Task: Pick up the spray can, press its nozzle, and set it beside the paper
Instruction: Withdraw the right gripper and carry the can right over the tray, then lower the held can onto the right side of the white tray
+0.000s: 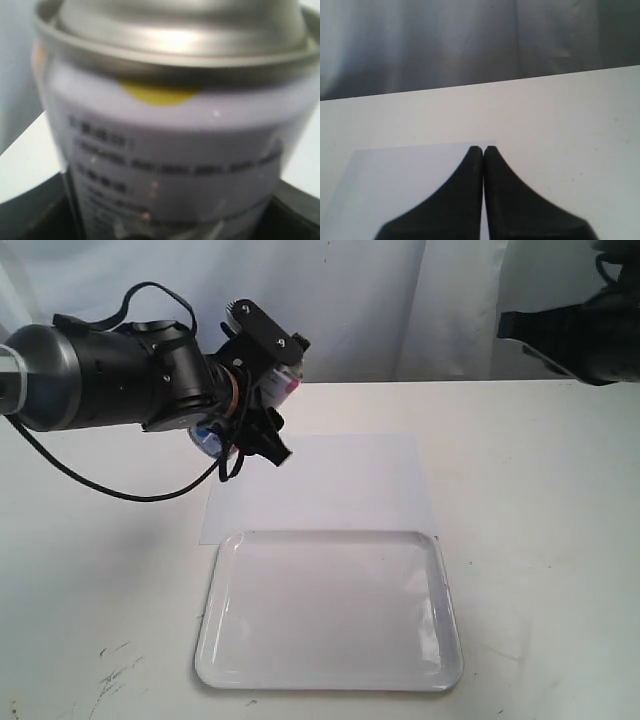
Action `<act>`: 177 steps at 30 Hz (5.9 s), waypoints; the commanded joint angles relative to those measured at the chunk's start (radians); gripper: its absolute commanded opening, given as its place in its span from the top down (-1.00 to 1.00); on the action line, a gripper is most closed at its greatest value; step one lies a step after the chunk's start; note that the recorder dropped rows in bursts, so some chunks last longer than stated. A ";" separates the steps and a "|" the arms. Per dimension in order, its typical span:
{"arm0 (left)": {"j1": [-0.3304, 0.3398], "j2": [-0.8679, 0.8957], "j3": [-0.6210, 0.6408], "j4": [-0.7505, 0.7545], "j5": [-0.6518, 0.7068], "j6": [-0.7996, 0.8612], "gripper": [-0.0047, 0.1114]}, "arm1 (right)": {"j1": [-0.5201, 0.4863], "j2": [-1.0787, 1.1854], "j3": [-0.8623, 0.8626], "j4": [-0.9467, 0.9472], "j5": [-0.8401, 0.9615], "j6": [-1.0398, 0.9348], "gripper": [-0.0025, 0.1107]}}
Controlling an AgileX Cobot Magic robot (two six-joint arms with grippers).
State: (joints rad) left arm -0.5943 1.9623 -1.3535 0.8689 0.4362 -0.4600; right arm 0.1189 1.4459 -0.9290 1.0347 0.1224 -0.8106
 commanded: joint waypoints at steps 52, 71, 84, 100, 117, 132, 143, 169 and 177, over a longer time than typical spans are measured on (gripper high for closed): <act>-0.035 -0.381 0.350 -0.328 -0.562 -0.016 0.92 | 0.001 -0.873 0.739 -0.029 -0.283 -0.087 0.96; -0.035 -0.460 0.652 -0.073 -1.125 -0.134 0.92 | 0.001 -0.873 0.739 -0.027 -0.279 -0.073 0.96; -0.033 -0.239 0.650 -0.021 -1.355 -0.107 0.92 | 0.001 -0.873 0.739 -0.027 -0.279 -0.073 0.96; -0.033 -0.083 0.552 -0.019 -1.405 -0.082 0.92 | 0.001 -0.873 0.739 -0.027 -0.279 -0.073 0.96; -0.033 0.137 0.370 0.031 -1.405 -0.055 0.92 | 0.001 -0.873 0.739 -0.027 -0.279 -0.071 0.96; -0.033 0.259 0.278 0.015 -1.400 -0.055 0.92 | 0.001 -0.873 0.739 -0.027 -0.279 -0.071 0.96; -0.033 0.299 0.278 -0.051 -1.408 -0.004 0.92 | 0.001 -0.873 0.739 -0.027 -0.279 -0.071 0.96; -0.033 0.262 0.278 0.032 -1.291 -0.086 0.44 | 0.001 -0.873 0.739 -0.027 -0.283 -0.071 0.96; -0.033 0.249 0.278 -0.049 -1.277 -0.090 -0.55 | 0.001 -0.873 0.739 -0.027 -0.283 -0.071 0.96</act>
State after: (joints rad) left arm -0.6260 2.2270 -1.0684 0.8540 -0.8235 -0.5398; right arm 0.1189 0.5758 -0.1946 0.9991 -0.1540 -0.8824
